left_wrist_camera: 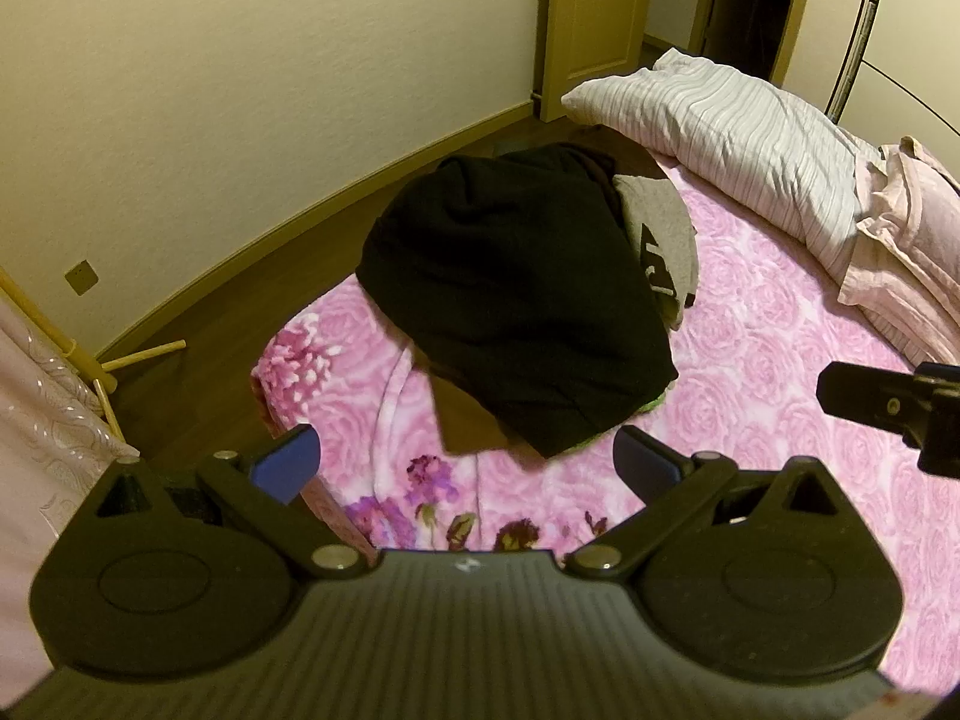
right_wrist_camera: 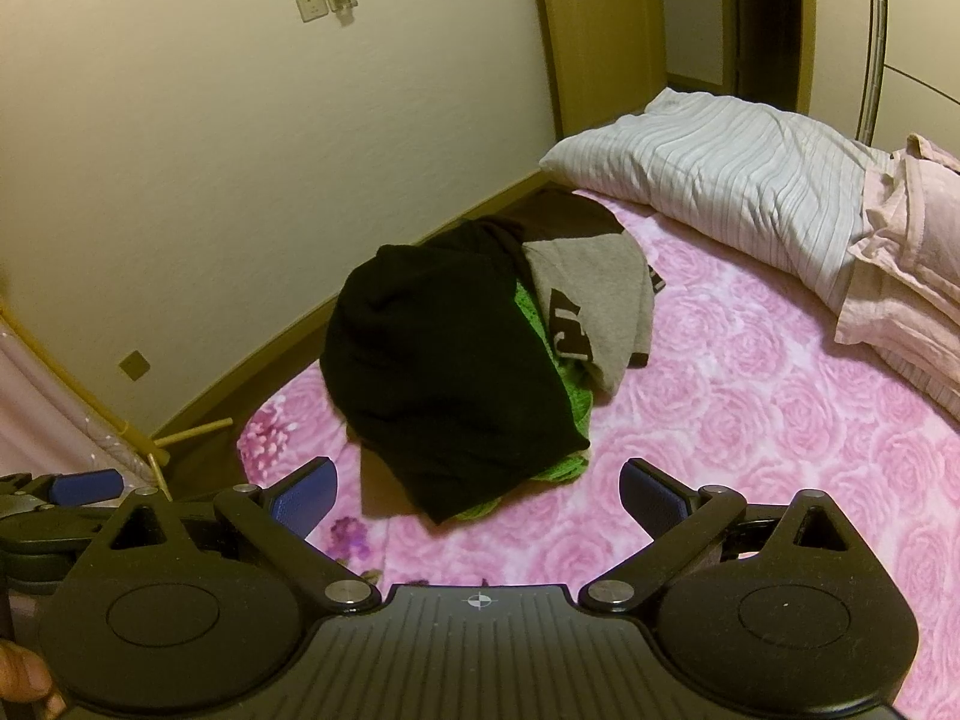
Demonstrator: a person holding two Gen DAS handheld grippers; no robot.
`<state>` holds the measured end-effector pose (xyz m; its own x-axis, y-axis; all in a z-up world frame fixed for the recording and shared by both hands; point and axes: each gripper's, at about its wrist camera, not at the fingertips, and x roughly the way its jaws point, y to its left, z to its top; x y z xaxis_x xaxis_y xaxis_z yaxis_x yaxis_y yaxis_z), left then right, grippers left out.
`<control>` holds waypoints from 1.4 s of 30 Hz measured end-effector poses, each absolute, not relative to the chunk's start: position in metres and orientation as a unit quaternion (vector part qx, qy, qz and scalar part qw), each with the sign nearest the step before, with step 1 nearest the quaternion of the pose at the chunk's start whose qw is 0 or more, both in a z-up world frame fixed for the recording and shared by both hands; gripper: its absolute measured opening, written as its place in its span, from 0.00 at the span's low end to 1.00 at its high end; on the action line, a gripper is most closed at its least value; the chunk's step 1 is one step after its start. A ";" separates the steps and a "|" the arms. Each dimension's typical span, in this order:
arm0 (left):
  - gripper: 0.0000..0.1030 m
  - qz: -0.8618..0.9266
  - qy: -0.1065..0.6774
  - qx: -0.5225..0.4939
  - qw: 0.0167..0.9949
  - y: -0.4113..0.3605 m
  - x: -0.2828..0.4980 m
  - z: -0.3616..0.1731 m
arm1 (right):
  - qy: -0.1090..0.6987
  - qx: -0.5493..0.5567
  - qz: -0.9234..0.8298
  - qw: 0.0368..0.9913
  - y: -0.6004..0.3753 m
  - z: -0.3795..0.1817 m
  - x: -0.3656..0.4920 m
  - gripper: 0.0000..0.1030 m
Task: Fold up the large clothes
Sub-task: 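Move both grippers toward the black sweater on the clothes pile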
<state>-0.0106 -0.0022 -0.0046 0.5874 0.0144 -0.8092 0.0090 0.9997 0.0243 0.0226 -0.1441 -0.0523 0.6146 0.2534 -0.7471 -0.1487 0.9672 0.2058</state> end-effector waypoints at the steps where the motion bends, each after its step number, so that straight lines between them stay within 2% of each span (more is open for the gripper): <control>1: 0.99 0.002 0.454 0.013 0.891 -0.002 -0.010 -0.004 | 0.424 0.062 0.112 0.896 -0.144 -0.052 0.022 0.95; 42: 0.99 0.018 0.461 0.014 0.887 -0.019 -0.007 -0.004 | 0.432 0.058 0.136 0.890 -0.164 -0.058 0.034 0.95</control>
<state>-0.0067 -0.0192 -0.0042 0.5739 0.0438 -0.8178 -0.0185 0.9990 0.0405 0.0337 -0.1639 -0.0580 0.5894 0.2924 -0.7531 -0.1916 0.9562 0.2213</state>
